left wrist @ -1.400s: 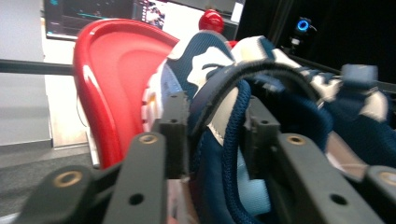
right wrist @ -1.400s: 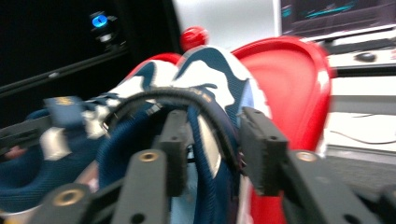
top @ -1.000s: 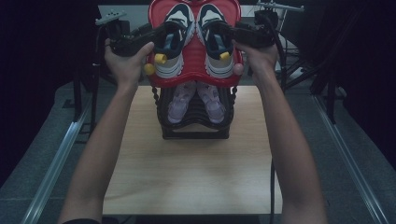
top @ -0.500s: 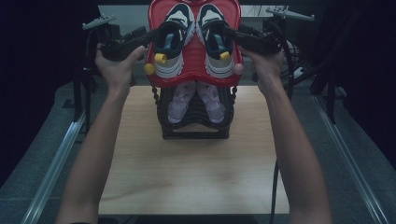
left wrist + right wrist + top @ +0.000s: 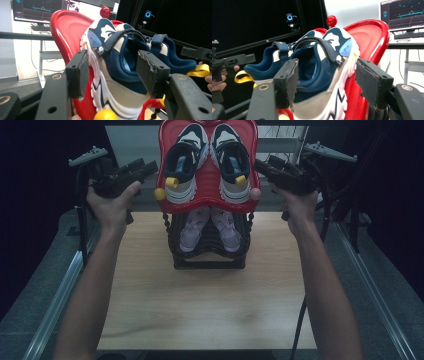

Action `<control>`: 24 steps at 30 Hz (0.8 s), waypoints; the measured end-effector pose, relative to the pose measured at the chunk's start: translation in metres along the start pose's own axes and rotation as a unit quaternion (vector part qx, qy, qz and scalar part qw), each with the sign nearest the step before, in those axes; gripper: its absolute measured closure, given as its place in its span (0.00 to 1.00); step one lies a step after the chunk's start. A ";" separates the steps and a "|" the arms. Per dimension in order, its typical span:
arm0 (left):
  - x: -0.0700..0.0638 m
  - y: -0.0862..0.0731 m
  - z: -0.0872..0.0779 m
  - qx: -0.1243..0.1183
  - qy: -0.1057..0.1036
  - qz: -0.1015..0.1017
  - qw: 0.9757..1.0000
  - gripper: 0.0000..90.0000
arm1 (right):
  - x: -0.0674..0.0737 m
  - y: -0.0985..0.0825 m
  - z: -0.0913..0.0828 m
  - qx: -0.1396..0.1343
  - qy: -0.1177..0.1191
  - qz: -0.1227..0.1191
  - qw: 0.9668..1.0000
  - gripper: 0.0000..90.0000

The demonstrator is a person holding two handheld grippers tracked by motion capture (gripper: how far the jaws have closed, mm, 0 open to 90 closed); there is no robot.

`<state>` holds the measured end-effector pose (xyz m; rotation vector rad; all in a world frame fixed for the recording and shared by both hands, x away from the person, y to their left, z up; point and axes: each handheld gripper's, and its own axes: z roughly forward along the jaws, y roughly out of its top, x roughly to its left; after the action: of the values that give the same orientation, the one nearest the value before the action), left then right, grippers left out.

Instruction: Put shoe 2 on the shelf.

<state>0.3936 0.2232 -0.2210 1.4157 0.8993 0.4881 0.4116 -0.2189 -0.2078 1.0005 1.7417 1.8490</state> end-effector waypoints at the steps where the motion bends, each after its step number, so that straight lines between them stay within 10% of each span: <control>1: 0.000 -0.001 -0.002 0.002 -0.003 -0.002 1.000 0.48 | -0.001 -0.001 -0.003 -0.001 0.001 0.000 1.000 0.40; 24: 0.014 -0.067 -0.041 0.035 -0.031 -0.011 0.999 0.48 | -0.029 -0.070 -0.062 0.027 0.002 0.005 1.000 0.41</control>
<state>0.3558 0.2504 -0.2854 1.4759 0.8886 0.3974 0.3731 -0.2723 -0.2802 1.0287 1.8007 1.8206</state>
